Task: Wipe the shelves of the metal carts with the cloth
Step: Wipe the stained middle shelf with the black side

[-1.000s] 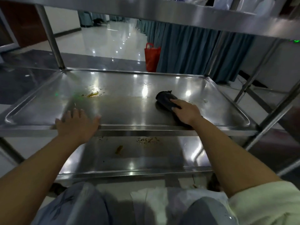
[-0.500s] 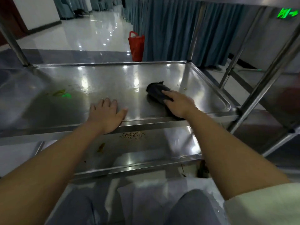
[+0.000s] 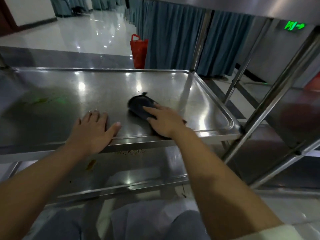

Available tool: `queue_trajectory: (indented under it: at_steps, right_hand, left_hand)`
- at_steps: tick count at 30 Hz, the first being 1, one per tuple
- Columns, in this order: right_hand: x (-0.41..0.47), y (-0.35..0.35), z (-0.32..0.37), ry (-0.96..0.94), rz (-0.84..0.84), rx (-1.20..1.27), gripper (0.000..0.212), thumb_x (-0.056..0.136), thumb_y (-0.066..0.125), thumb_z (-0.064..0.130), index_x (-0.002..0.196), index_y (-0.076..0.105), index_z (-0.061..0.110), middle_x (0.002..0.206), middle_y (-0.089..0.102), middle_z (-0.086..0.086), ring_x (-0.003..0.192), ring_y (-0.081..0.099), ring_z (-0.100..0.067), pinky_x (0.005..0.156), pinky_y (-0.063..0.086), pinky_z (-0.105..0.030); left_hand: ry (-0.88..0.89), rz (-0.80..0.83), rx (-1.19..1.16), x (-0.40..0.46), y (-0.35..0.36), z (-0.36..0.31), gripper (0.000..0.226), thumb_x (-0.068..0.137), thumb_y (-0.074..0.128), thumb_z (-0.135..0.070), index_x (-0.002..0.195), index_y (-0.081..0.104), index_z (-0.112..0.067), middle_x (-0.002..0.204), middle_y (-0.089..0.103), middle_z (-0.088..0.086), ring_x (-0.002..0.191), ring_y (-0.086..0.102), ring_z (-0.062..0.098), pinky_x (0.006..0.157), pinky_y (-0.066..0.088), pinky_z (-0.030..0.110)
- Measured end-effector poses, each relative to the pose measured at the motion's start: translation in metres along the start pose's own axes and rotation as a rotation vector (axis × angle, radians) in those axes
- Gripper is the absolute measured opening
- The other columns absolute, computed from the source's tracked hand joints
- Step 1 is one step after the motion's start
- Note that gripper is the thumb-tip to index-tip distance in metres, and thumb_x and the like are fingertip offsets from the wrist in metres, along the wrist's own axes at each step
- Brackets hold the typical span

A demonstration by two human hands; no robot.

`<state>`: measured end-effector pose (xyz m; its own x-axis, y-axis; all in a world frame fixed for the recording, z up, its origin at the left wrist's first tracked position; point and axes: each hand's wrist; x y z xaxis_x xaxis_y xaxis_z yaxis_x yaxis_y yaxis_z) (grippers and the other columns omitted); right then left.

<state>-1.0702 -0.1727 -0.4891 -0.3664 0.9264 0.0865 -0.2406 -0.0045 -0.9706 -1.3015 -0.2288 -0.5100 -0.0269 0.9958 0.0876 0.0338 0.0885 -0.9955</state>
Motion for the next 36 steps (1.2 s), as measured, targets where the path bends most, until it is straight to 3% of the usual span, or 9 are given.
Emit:
queue_trajectory:
  at_steps: [3, 6, 12, 16, 19, 23, 28, 32, 36]
  right_hand:
    - [0.016, 0.008, 0.018, -0.045, 0.009, 0.030, 0.047, 0.097, 0.036, 0.045, 0.144, 0.031, 0.046, 0.158, 0.024, 0.004, 0.139, 0.030, -0.029, 0.112, 0.023, -0.049]
    - [0.017, 0.005, -0.008, -0.022, -0.020, 0.081, 0.046, 0.097, 0.037, 0.046, 0.143, 0.033, 0.046, 0.156, 0.028, 0.006, 0.138, 0.034, -0.028, 0.111, 0.028, -0.045]
    - [-0.009, -0.028, -0.121, 0.332, -0.070, 0.044, 0.047, 0.094, 0.043, 0.044, 0.141, 0.035, 0.047, 0.151, 0.037, 0.001, 0.131, 0.041, -0.031, 0.107, 0.033, -0.049]
    - [-0.031, -0.044, -0.166, 0.503, -0.074, -0.037, 0.049, 0.095, 0.042, 0.044, 0.143, 0.033, 0.043, 0.153, 0.034, -0.001, 0.134, 0.037, -0.033, 0.110, 0.029, -0.051]
    - [-0.028, -0.041, -0.147, 0.524, -0.074, -0.056, 0.053, 0.095, 0.042, 0.043, 0.146, 0.031, 0.038, 0.154, 0.031, -0.003, 0.136, 0.035, -0.033, 0.110, 0.031, -0.048]
    - [-0.016, -0.029, -0.085, 0.365, -0.015, -0.036, 0.054, 0.096, 0.041, 0.044, 0.148, 0.027, 0.038, 0.157, 0.025, 0.001, 0.136, 0.034, -0.033, 0.110, 0.032, -0.047]
    - [0.000, -0.009, -0.008, 0.165, 0.045, -0.003, 0.055, 0.096, 0.040, 0.043, 0.148, 0.024, 0.040, 0.159, 0.020, 0.002, 0.139, 0.028, -0.032, 0.110, 0.030, -0.046]
    - [0.002, -0.003, 0.005, 0.132, 0.011, -0.025, 0.053, 0.096, 0.041, 0.041, 0.147, 0.027, 0.042, 0.158, 0.024, 0.004, 0.138, 0.030, -0.031, 0.107, 0.031, -0.044]
    - [-0.001, 0.005, 0.011, 0.164, -0.083, -0.121, 0.051, 0.096, 0.042, 0.038, 0.145, 0.031, 0.041, 0.153, 0.035, 0.001, 0.130, 0.039, -0.032, 0.102, 0.036, -0.044]
  left_hand:
    - [0.002, -0.003, 0.015, 0.000, -0.001, 0.001, 0.088, 0.079, -0.002, -0.073, 0.140, 0.033, -0.019, 0.150, 0.032, 0.011, 0.139, 0.026, 0.029, 0.111, 0.024, 0.051]
    - [0.004, 0.015, 0.022, 0.004, -0.002, -0.002, 0.080, 0.082, 0.003, -0.072, 0.133, 0.038, -0.020, 0.147, 0.036, 0.011, 0.137, 0.030, 0.030, 0.110, 0.025, 0.051]
    - [-0.002, 0.007, -0.015, 0.008, 0.000, -0.002, 0.077, 0.087, 0.007, -0.069, 0.140, 0.034, -0.020, 0.151, 0.031, 0.011, 0.141, 0.024, 0.029, 0.113, 0.020, 0.051]
    - [-0.011, -0.004, -0.028, 0.008, 0.002, -0.003, 0.080, 0.086, 0.005, -0.071, 0.142, 0.032, -0.020, 0.153, 0.029, 0.011, 0.141, 0.023, 0.029, 0.113, 0.020, 0.053]
    - [-0.020, -0.014, -0.033, 0.008, 0.002, -0.003, 0.079, 0.086, 0.005, -0.071, 0.139, 0.035, -0.020, 0.151, 0.031, 0.012, 0.140, 0.024, 0.030, 0.113, 0.020, 0.054]
    - [-0.014, -0.020, -0.023, 0.008, 0.001, -0.005, 0.077, 0.087, 0.007, -0.070, 0.137, 0.036, -0.018, 0.149, 0.034, 0.013, 0.139, 0.026, 0.031, 0.112, 0.022, 0.054]
    - [-0.007, 0.019, -0.034, 0.009, 0.002, -0.004, 0.076, 0.089, 0.014, -0.067, 0.144, 0.028, -0.016, 0.155, 0.023, 0.015, 0.144, 0.016, 0.032, 0.114, 0.017, 0.055]
    - [0.007, 0.024, -0.072, 0.009, 0.003, -0.002, 0.079, 0.087, 0.013, -0.067, 0.147, 0.024, -0.016, 0.156, 0.021, 0.016, 0.144, 0.013, 0.033, 0.115, 0.012, 0.057]
    - [0.008, 0.018, -0.077, 0.004, 0.000, -0.004, 0.081, 0.086, 0.014, -0.065, 0.146, 0.030, -0.013, 0.153, 0.028, 0.018, 0.142, 0.020, 0.035, 0.113, 0.017, 0.058]
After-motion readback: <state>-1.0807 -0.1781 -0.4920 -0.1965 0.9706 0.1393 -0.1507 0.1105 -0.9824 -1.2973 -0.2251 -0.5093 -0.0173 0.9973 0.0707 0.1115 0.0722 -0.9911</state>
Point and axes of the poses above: each hand's wrist, its own x-axis towards the middle knuckle, its own y-axis out of the palm, z = x × y
